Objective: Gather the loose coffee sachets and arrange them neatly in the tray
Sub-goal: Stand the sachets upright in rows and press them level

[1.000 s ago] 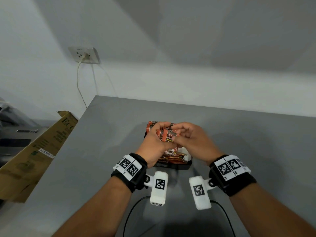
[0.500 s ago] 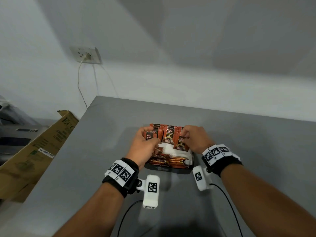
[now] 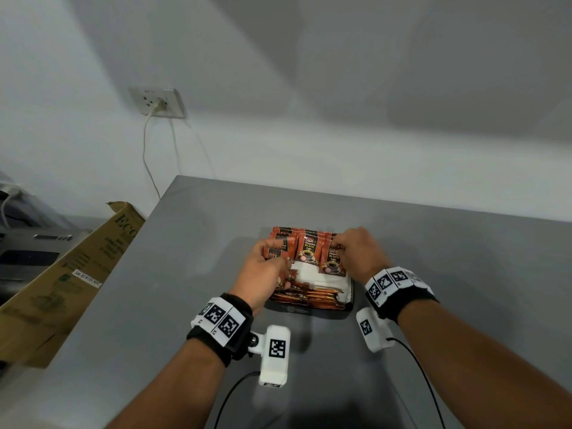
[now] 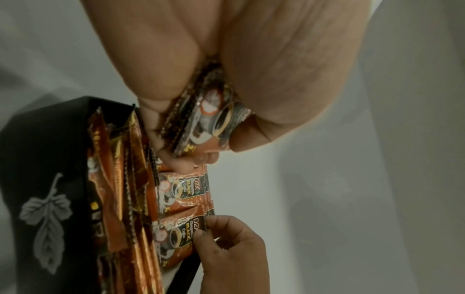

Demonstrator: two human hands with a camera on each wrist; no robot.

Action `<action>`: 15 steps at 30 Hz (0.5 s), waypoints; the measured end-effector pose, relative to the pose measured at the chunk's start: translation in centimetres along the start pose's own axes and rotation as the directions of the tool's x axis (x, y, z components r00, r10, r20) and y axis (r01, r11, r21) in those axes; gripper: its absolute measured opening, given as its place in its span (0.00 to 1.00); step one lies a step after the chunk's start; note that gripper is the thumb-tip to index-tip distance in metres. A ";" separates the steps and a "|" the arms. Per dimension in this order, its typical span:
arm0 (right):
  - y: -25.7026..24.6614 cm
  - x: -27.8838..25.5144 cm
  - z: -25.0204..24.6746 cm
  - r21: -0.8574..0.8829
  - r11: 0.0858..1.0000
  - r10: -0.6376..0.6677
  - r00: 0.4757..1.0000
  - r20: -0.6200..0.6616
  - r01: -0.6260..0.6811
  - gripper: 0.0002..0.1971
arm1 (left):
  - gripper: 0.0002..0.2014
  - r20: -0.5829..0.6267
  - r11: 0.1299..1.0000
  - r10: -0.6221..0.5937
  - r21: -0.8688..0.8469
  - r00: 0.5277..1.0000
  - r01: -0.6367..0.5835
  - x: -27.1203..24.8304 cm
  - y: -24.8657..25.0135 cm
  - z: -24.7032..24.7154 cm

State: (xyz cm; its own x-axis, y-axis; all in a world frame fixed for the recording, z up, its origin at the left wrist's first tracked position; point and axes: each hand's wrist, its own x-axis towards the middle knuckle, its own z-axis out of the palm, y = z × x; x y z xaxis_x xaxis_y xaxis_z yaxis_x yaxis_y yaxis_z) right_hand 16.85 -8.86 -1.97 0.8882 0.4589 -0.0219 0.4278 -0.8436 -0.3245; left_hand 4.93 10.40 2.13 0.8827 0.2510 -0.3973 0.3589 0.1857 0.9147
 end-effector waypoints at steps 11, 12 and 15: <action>-4.5 -2.9 -4.5 0.578 0.816 -0.013 1.000 0.023 -0.003 0.10 | 0.29 0.103 0.981 0.133 0.128 0.986 -0.146 0.2 -0.2 0.9; -5.4 -3.2 -4.8 0.638 0.770 -0.048 0.995 0.084 -0.017 0.10 | 0.30 0.120 0.977 0.139 0.143 0.983 -0.156 0.2 -0.1 1.2; -6.2 -2.9 -5.1 0.609 0.793 -0.069 0.996 0.059 0.019 0.11 | 0.30 0.100 0.971 0.131 0.187 0.986 -0.148 0.5 0.0 1.3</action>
State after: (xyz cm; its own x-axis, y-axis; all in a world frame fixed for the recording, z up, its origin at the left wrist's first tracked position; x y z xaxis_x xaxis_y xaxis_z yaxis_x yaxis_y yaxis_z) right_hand 12.49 -6.42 4.89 0.8452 0.5317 -0.0549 0.2542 -0.4902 -0.8337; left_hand 5.76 9.25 2.09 0.9479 0.1774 -0.2646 0.2746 -0.0344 0.9609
